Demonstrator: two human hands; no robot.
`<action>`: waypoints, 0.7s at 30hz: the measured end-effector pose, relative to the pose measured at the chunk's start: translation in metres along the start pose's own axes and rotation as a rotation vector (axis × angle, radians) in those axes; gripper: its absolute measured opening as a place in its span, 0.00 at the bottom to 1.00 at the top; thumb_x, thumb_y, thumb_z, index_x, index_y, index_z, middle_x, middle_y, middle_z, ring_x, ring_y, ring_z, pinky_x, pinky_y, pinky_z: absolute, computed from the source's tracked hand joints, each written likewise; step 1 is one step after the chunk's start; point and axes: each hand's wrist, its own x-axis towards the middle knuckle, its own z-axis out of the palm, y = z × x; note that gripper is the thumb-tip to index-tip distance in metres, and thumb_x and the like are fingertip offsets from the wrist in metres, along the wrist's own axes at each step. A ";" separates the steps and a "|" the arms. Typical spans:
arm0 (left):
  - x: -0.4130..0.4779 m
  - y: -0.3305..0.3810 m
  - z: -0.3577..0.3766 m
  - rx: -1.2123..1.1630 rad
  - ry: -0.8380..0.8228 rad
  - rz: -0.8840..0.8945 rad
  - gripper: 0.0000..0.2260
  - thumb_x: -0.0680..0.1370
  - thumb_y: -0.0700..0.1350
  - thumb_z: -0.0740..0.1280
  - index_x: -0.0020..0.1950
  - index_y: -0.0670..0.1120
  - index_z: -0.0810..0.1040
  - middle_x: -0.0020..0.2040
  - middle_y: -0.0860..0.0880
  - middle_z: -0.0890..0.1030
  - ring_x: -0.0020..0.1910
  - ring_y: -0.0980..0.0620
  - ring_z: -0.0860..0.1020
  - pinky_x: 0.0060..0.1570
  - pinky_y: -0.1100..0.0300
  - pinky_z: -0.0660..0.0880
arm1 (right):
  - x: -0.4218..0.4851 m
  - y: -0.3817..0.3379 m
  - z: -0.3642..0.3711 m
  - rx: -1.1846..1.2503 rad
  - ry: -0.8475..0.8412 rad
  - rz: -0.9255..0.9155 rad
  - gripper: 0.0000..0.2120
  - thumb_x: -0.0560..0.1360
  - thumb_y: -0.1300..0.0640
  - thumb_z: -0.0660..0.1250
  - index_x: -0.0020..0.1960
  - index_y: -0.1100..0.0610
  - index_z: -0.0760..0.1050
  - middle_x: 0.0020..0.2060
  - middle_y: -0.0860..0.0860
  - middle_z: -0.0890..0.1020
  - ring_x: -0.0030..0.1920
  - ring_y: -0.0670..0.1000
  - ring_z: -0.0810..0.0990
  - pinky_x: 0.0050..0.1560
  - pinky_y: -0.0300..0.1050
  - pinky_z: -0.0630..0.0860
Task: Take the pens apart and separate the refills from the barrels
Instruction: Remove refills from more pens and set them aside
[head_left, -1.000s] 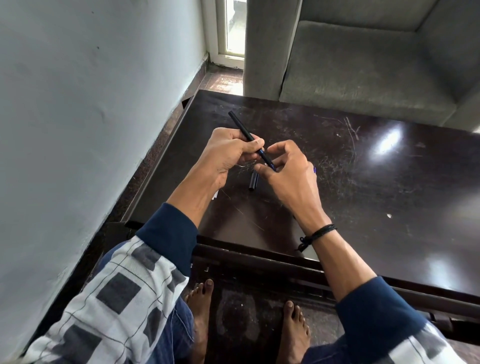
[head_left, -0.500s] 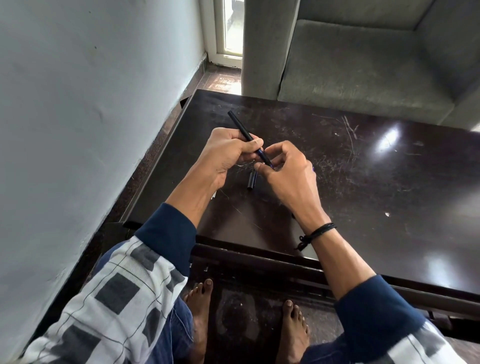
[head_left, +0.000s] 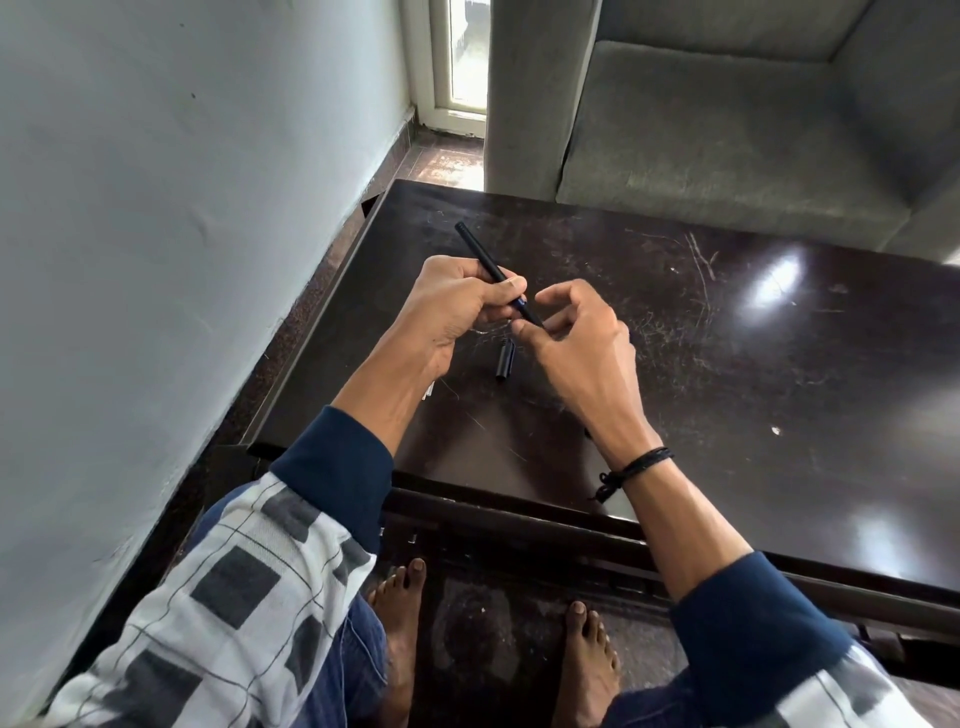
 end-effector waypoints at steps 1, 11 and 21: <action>0.000 0.000 0.000 0.002 0.001 0.002 0.05 0.74 0.37 0.75 0.49 0.37 0.85 0.43 0.42 0.86 0.44 0.46 0.85 0.52 0.56 0.83 | 0.000 0.001 0.000 -0.011 0.005 -0.002 0.12 0.75 0.48 0.75 0.55 0.47 0.77 0.40 0.44 0.81 0.41 0.41 0.79 0.39 0.40 0.74; 0.000 0.001 0.001 -0.006 0.007 0.011 0.04 0.75 0.36 0.74 0.48 0.37 0.85 0.44 0.41 0.85 0.44 0.48 0.86 0.48 0.60 0.82 | 0.003 0.002 0.003 0.001 -0.017 0.033 0.07 0.81 0.48 0.66 0.47 0.49 0.80 0.38 0.46 0.85 0.41 0.47 0.84 0.48 0.51 0.81; -0.002 0.001 0.002 0.009 0.009 0.012 0.06 0.75 0.36 0.74 0.51 0.35 0.84 0.45 0.40 0.85 0.43 0.48 0.85 0.52 0.56 0.83 | 0.004 0.003 0.004 -0.006 -0.028 0.032 0.04 0.79 0.49 0.68 0.50 0.48 0.80 0.39 0.46 0.85 0.42 0.48 0.85 0.49 0.52 0.81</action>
